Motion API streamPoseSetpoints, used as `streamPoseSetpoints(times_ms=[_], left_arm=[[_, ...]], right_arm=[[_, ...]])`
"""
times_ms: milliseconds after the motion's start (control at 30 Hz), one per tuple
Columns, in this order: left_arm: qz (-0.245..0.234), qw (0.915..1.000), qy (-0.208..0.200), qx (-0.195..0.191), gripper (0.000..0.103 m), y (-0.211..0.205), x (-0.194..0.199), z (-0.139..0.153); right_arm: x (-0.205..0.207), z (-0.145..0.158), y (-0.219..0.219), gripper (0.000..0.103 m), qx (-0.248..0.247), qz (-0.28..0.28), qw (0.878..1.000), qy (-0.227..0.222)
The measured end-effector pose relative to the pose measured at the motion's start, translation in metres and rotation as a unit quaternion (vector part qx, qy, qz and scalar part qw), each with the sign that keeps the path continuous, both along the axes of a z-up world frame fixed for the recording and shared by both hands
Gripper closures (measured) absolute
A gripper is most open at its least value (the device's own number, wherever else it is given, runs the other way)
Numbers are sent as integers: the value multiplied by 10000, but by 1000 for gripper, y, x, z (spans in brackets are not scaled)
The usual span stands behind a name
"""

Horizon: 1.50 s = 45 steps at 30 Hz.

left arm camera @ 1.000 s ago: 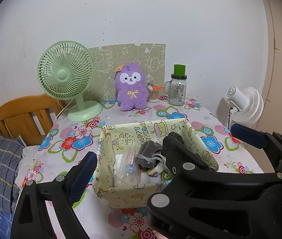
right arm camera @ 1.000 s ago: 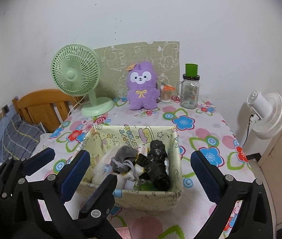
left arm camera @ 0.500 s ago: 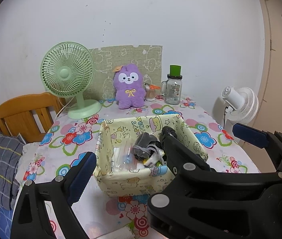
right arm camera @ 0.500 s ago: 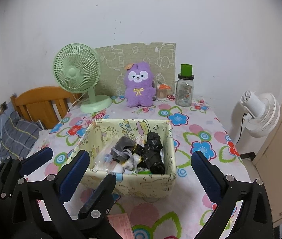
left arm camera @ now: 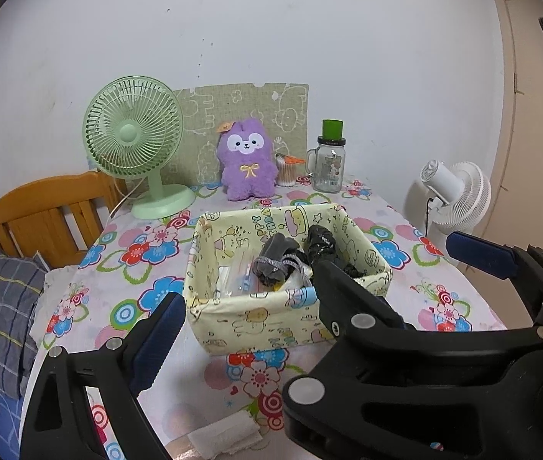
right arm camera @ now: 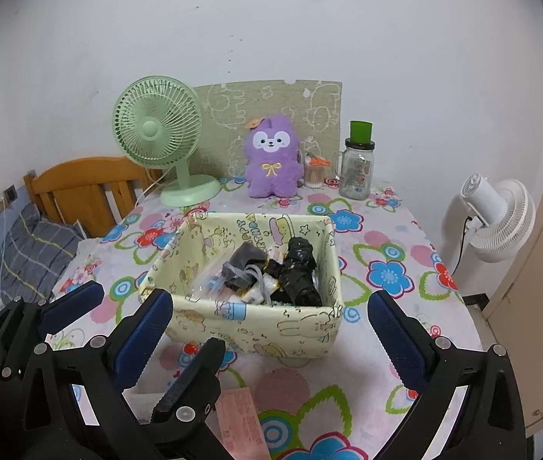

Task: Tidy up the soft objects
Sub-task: 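Lift both grippers out of the box and move toward the remaining items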

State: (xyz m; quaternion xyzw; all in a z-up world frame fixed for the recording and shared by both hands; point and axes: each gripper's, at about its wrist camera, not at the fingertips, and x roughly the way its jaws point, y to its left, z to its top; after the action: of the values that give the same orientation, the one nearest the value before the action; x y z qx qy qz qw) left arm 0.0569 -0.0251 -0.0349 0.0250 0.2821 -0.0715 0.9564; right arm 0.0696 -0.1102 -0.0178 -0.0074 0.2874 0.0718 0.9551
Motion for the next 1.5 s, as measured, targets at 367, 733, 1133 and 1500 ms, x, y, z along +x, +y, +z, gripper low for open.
streamPoseSetpoints(times_ms=[367, 733, 1133, 1500], left_arm=[[-74, 9998, 131, 116, 7, 6, -8, -16], [-219, 9992, 256, 216, 7, 13, -12, -35], [-323, 9974, 543, 343, 7, 18, -9, -60], [-339, 9946, 777, 592, 7, 24, -5, -86]], right_arm=[[-8, -18, 7, 0, 27, 155, 9997, 202], [-9, -39, 16, 0, 77, 282, 9986, 448], [-5, -67, 24, 1, 41, 369, 9964, 763], [0, -92, 29, 2, -100, 350, 9936, 1069]])
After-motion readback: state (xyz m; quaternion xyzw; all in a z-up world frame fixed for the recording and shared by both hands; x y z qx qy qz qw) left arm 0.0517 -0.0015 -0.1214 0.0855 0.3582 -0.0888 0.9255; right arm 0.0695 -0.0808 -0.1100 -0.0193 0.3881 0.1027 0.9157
